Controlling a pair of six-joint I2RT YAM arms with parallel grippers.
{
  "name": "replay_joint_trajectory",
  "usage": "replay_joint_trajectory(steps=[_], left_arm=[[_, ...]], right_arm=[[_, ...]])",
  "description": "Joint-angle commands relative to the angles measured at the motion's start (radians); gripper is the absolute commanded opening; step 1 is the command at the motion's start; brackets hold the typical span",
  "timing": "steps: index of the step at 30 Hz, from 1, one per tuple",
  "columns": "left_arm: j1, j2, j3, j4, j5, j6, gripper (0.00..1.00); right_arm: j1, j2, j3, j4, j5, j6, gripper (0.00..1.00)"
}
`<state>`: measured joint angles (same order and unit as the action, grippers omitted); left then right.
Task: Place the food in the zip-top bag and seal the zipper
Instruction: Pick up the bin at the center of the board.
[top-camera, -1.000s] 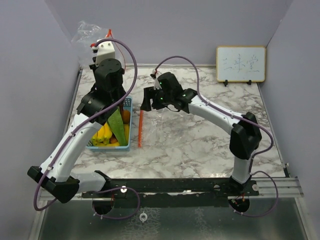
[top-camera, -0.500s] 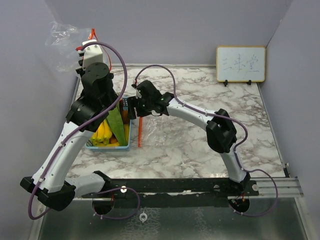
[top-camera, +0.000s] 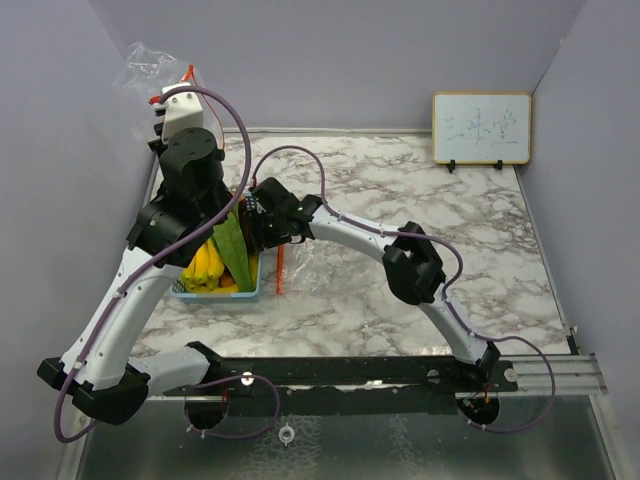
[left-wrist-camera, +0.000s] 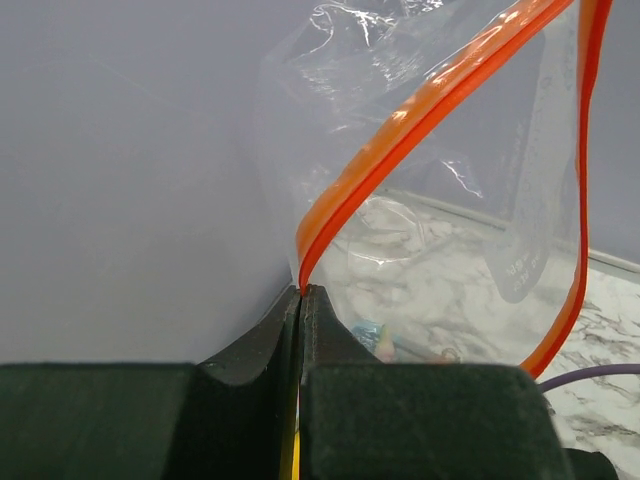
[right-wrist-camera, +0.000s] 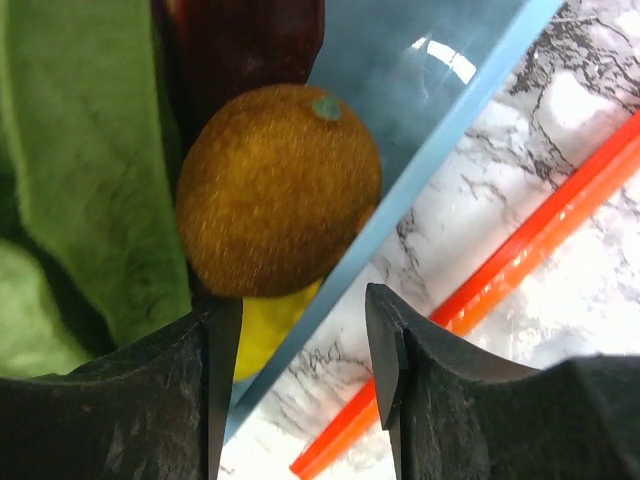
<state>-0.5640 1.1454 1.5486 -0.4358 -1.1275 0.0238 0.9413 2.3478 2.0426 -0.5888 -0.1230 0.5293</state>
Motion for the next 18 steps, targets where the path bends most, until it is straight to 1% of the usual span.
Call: replay_joint_trajectory(steps=[1, 7, 10, 13, 15, 18], left_arm=[[0.004, -0.034, 0.043, -0.006, -0.024, 0.004, 0.0], [0.004, -0.057, 0.033, -0.002, -0.033, 0.008, 0.0], [0.003, -0.065, 0.022, 0.017, -0.035, 0.017, 0.0], [0.004, -0.063, 0.018, 0.034, -0.036, 0.027, 0.0], [0.003, -0.059, 0.017, 0.05, -0.033, 0.034, 0.0], [0.004, -0.053, 0.018, 0.069, -0.026, 0.039, 0.0]], right_arm=[[0.005, 0.09, 0.102, -0.06, 0.054, 0.008, 0.5], [0.007, 0.124, 0.106, -0.04, 0.044, 0.008, 0.35], [0.007, 0.12, 0.127, -0.047, 0.047, -0.003, 0.15], [0.007, 0.093, 0.151, -0.056, 0.085, -0.028, 0.04], [0.007, 0.068, 0.168, -0.065, 0.11, -0.048, 0.02], [0.005, 0.019, 0.179, -0.06, 0.089, -0.067, 0.02]])
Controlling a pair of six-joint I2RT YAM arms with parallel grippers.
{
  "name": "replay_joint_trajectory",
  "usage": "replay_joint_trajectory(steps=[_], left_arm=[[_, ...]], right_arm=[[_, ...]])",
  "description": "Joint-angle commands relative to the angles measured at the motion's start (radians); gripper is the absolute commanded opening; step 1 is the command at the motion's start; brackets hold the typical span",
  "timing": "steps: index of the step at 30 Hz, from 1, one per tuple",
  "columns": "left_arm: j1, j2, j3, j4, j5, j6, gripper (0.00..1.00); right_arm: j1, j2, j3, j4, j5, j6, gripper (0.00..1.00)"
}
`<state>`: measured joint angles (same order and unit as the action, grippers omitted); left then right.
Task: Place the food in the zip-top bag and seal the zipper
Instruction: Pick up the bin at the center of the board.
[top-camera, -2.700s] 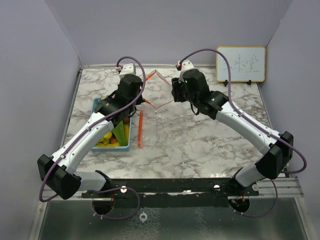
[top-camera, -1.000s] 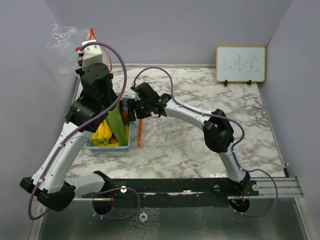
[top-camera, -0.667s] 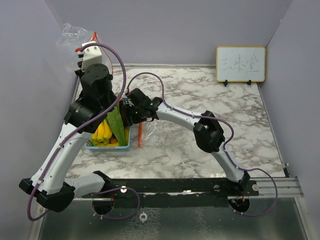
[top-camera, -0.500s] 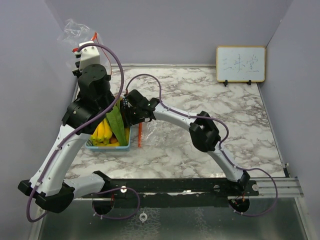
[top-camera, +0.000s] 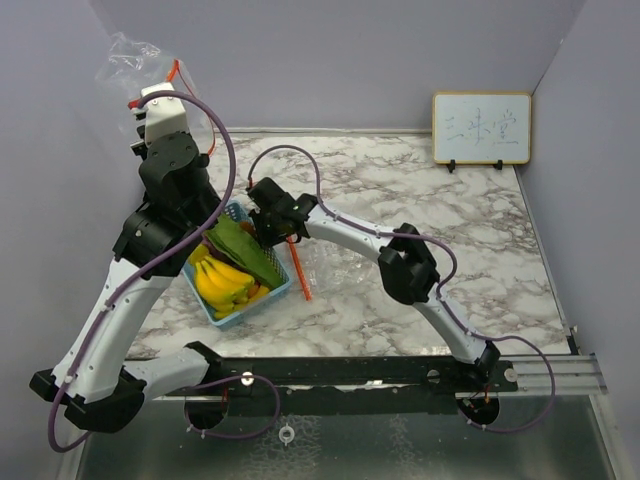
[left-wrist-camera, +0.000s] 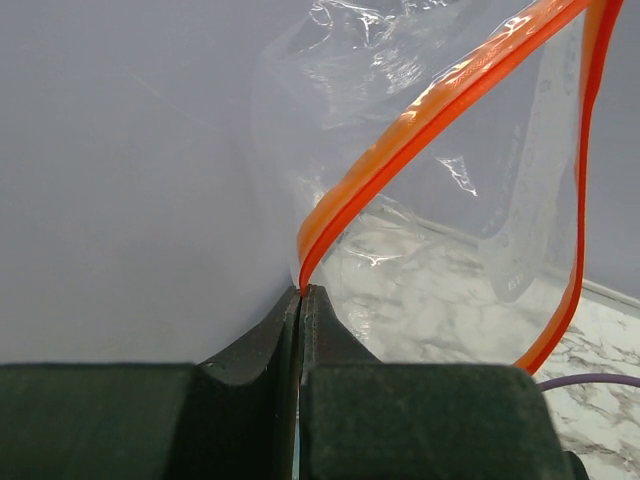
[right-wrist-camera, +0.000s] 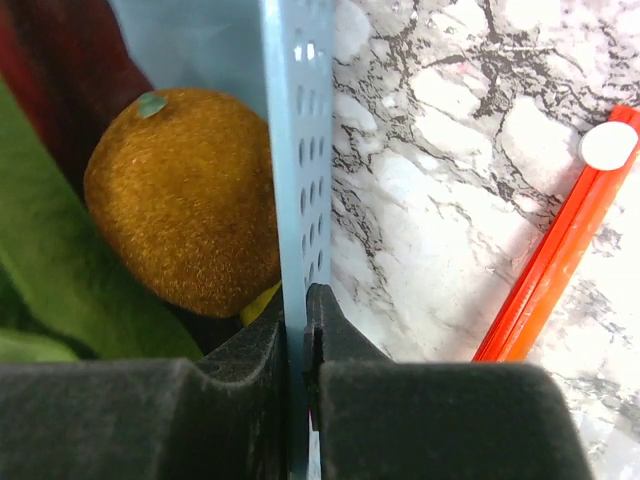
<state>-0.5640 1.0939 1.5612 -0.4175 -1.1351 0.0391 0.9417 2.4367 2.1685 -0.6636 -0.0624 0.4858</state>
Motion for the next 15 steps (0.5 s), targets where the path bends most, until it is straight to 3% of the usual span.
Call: replay_joint_trajectory(steps=[1, 7, 15], left_arm=[[0.003, 0.0, 0.008, 0.053, -0.015, 0.024, 0.0], [0.003, 0.013, 0.028, 0.071, 0.0, 0.012, 0.0], [0.003, 0.026, 0.068, 0.062, 0.021, -0.013, 0.0]], right_arm=[[0.005, -0.087, 0.059, 0.017, 0.015, -0.028, 0.02], [-0.015, -0.206, 0.056, -0.023, -0.006, -0.022, 0.02], [-0.177, -0.475, -0.196, -0.001, -0.018, -0.018, 0.02]])
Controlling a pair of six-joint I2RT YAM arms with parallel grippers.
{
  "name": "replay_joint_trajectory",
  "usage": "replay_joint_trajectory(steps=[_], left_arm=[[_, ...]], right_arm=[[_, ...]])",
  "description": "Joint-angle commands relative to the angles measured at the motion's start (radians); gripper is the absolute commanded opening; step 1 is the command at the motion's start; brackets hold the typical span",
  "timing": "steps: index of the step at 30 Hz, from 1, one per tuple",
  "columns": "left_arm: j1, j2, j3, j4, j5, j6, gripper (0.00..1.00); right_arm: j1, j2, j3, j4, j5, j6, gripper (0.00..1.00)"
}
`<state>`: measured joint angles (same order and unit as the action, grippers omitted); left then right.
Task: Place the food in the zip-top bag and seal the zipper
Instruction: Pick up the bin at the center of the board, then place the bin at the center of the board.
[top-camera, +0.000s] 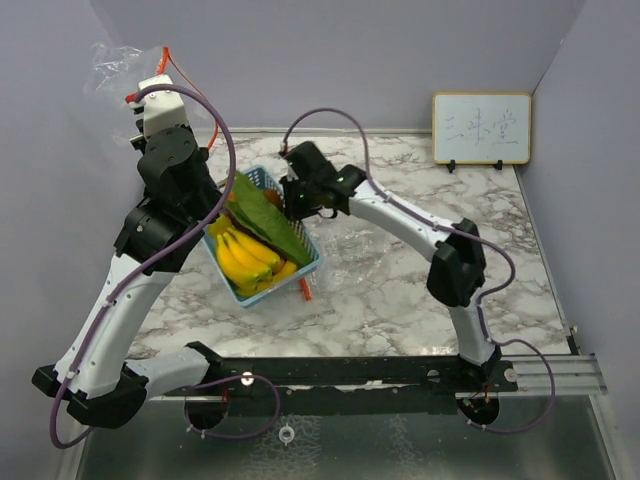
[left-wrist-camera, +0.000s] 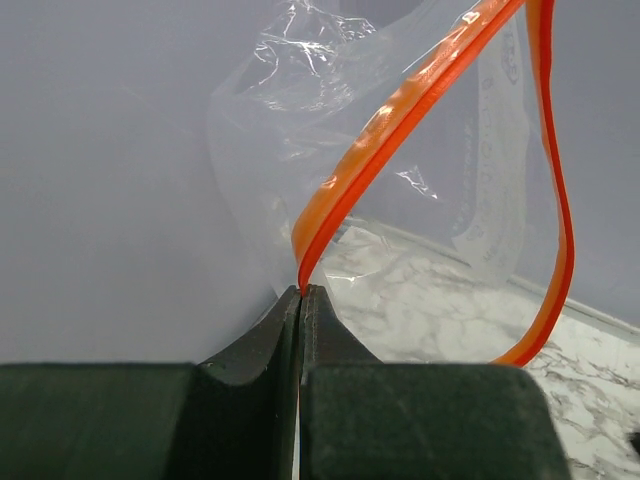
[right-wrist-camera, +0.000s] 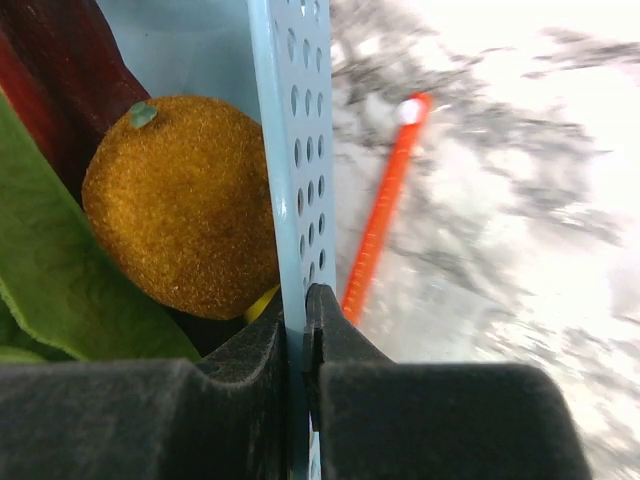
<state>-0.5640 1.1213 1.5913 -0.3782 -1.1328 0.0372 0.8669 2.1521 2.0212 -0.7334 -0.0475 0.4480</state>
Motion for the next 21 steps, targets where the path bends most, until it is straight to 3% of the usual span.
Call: replay_joint_trajectory(steps=[1, 10, 21], left_arm=[[0.003, -0.001, 0.037, 0.025, 0.022, -0.014, 0.0], [0.004, 0.051, 0.059, 0.012, 0.093, -0.053, 0.0], [0.004, 0.15, 0.104, -0.002, 0.204, -0.066, 0.0]], right_arm=[[-0.129, -0.233, -0.074, 0.062, -0.039, 0.012, 0.02], [-0.472, -0.566, -0.47, 0.089, -0.085, -0.036, 0.02], [-0.752, -0.723, -0.592, 0.078, 0.08, -0.136, 0.02]])
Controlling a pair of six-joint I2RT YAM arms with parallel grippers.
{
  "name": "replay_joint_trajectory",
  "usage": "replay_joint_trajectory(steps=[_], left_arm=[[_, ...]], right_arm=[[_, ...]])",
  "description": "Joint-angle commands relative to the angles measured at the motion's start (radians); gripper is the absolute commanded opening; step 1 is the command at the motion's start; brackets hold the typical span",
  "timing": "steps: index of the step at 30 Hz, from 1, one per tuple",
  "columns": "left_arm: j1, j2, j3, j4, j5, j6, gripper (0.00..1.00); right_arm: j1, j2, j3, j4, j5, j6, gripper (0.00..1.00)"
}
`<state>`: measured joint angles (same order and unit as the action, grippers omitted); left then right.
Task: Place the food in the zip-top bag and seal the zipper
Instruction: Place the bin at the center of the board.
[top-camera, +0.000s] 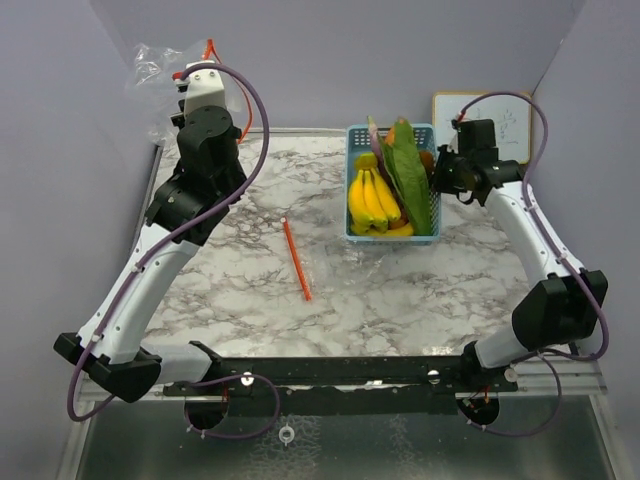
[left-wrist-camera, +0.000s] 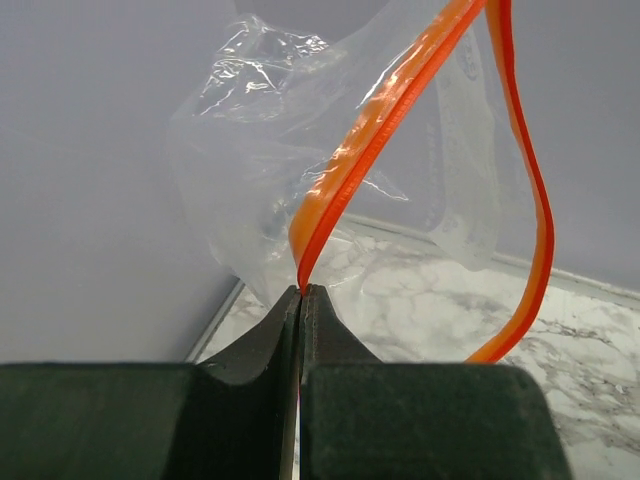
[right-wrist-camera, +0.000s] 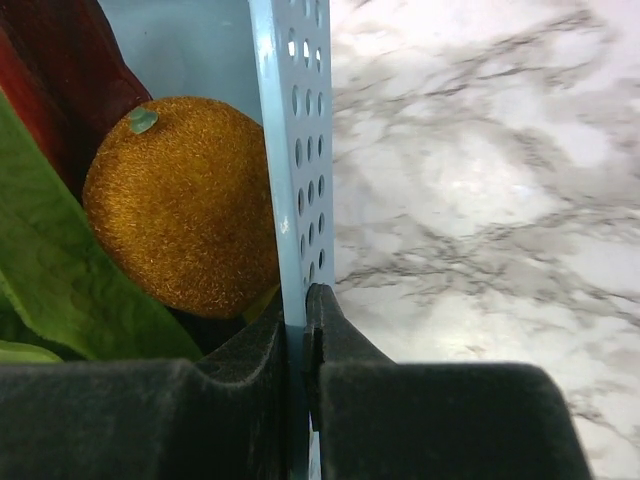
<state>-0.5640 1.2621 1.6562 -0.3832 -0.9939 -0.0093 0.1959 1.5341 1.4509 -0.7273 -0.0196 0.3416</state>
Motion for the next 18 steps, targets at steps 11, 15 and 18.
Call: replay_joint_trajectory(steps=[11, 15, 18], left_arm=[[0.004, 0.024, 0.029, -0.032, 0.119, -0.079, 0.0], [0.004, 0.02, 0.018, -0.034, 0.124, -0.081, 0.0], [0.004, 0.017, 0.008, -0.033, 0.124, -0.08, 0.0]], right_arm=[[-0.25, -0.182, -0.193, 0.126, 0.302, -0.083, 0.02], [-0.254, -0.196, -0.227, 0.154, 0.383, -0.148, 0.02], [-0.254, -0.201, -0.262, 0.175, 0.338, -0.158, 0.02]])
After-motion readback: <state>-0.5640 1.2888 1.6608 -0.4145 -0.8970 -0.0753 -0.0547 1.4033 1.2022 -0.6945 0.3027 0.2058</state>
